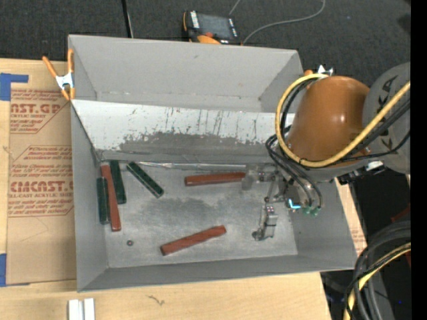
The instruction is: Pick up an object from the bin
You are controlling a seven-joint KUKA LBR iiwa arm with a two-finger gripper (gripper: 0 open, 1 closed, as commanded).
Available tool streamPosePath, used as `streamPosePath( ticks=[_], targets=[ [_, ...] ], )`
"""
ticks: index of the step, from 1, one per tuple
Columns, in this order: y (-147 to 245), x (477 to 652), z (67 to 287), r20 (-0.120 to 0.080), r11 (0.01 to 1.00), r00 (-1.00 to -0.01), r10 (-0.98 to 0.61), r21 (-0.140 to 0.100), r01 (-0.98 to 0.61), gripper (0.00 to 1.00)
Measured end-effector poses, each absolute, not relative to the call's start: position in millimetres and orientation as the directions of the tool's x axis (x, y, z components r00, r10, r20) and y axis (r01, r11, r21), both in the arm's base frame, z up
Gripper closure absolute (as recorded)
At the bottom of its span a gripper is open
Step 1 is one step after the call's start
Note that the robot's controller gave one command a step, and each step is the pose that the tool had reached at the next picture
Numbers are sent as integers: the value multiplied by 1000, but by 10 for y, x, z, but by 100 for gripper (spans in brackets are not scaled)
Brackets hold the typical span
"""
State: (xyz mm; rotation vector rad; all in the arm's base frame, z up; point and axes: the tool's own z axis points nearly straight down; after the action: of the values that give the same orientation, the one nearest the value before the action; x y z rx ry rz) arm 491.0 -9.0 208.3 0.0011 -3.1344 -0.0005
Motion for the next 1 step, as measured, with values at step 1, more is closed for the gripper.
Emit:
streamPosePath(
  ticks=[1],
  targets=[
    [-93, 4931, 726, 1, 966, -966, -257, 1, -257, 0]
  ],
)
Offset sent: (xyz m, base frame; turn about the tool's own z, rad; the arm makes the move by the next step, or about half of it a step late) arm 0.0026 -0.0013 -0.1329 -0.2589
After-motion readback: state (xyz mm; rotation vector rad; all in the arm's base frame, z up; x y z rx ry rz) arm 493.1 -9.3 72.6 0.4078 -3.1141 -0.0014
